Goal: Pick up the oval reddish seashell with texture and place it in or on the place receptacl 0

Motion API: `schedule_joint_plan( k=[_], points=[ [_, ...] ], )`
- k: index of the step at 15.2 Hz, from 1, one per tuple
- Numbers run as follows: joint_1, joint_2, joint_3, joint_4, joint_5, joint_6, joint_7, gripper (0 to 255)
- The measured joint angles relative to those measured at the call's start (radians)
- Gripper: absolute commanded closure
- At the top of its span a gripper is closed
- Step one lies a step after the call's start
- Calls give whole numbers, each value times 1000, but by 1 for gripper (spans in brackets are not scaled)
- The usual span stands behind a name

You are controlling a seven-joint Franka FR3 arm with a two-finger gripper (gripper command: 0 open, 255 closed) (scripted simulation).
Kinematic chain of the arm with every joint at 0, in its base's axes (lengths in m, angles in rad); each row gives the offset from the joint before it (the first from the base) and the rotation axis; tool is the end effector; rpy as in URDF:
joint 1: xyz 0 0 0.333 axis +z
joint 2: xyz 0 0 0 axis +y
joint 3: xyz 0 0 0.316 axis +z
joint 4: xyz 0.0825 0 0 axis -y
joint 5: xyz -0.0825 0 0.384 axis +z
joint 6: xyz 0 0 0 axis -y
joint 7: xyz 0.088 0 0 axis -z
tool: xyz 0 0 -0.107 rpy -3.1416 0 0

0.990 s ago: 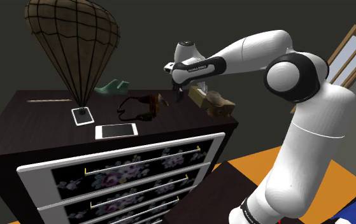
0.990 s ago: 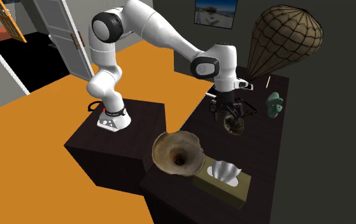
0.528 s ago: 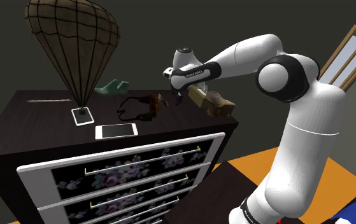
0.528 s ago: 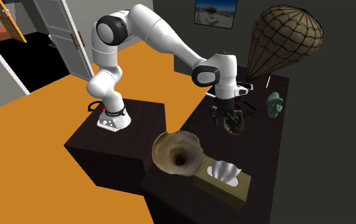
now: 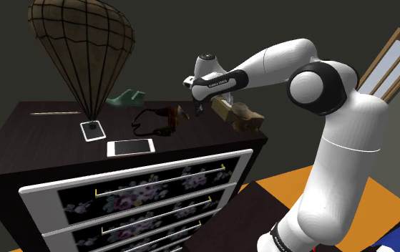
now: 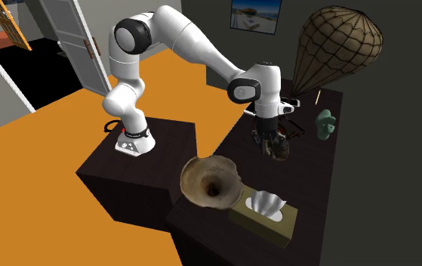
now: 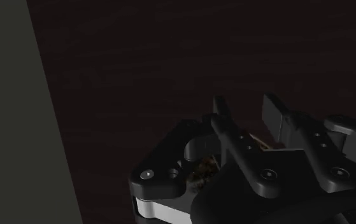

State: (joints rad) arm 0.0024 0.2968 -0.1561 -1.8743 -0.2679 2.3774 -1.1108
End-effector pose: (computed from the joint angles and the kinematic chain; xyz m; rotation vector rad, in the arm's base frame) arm 0.6359 -0.0949 0.3781 2.3708 1.5255 0.0260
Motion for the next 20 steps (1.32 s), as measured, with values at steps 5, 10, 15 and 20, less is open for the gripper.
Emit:
schedule_joint_plan(
  k=[5,10,15,20],
  points=[
    [0,0,0,0,0,0,0,255],
    [-3,7,7,27,33,-37,16,0],
    [-51,114,48,329,371,-415,232,0],
    [-88,168,63,435,529,-540,365,0]
  ],
)
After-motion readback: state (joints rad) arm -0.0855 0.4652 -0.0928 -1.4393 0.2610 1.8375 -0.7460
